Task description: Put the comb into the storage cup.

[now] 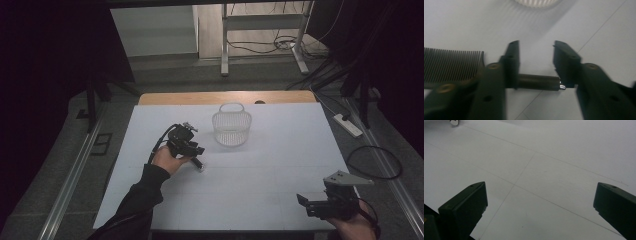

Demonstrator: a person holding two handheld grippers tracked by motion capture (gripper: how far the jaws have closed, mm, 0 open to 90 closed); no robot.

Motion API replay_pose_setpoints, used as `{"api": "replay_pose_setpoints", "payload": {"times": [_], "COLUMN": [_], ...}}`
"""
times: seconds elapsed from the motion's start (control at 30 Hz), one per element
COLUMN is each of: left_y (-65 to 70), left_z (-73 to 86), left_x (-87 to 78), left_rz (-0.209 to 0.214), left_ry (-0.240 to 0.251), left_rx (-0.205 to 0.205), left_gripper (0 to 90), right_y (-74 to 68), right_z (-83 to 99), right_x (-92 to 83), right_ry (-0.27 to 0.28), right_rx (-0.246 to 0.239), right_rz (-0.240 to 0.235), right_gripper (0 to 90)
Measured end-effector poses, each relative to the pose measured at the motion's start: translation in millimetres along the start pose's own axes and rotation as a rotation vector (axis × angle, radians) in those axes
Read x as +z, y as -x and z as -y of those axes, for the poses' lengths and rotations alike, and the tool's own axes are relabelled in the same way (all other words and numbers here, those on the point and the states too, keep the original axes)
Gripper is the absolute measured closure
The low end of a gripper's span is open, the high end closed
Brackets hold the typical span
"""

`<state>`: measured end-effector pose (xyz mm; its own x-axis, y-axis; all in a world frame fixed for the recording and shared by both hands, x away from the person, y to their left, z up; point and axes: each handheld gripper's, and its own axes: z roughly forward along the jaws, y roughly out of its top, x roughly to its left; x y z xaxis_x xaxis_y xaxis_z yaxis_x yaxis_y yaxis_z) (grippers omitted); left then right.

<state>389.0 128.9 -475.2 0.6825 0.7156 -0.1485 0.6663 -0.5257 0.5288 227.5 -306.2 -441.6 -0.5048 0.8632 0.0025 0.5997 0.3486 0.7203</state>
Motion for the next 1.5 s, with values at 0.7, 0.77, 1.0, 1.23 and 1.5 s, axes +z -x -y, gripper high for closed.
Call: {"api": "replay_pose_setpoints", "payload": {"times": [0.7, 0.77, 1.0, 1.23, 1.5], "left_y": [0.9, 0.8, 1.1, -0.4, -5.7], "left_z": [9.2, 9.6, 11.3, 15.5, 22.0], "left_x": [20.8, 22.4, 31.2, 31.3, 26.5], "left_rz": [-0.023, -0.023, -0.019, -0.016, -0.022], "left_ry": [-0.041, -0.044, -0.069, -0.090, -0.093], "left_rx": [-0.029, -0.031, -0.038, -0.047, -0.072], "left_gripper": [88.7, 88.7, 88.7, 88.7, 88.7], "right_y": [-0.6, -0.7, -0.9, -0.9, -1.1], "right_z": [0.0, 0.1, 0.0, 0.0, 0.1], "right_x": [0.1, 0.2, 0.2, 0.1, -0.1], "right_ry": [-0.003, -0.003, -0.005, -0.004, -0.004], "right_rx": [-0.006, -0.007, -0.010, -0.011, -0.012], "right_rz": [0.000, 0.000, -0.001, -0.001, -0.003], "right_gripper": [0.0, 0.0, 0.0, 0.0, 0.0]}}
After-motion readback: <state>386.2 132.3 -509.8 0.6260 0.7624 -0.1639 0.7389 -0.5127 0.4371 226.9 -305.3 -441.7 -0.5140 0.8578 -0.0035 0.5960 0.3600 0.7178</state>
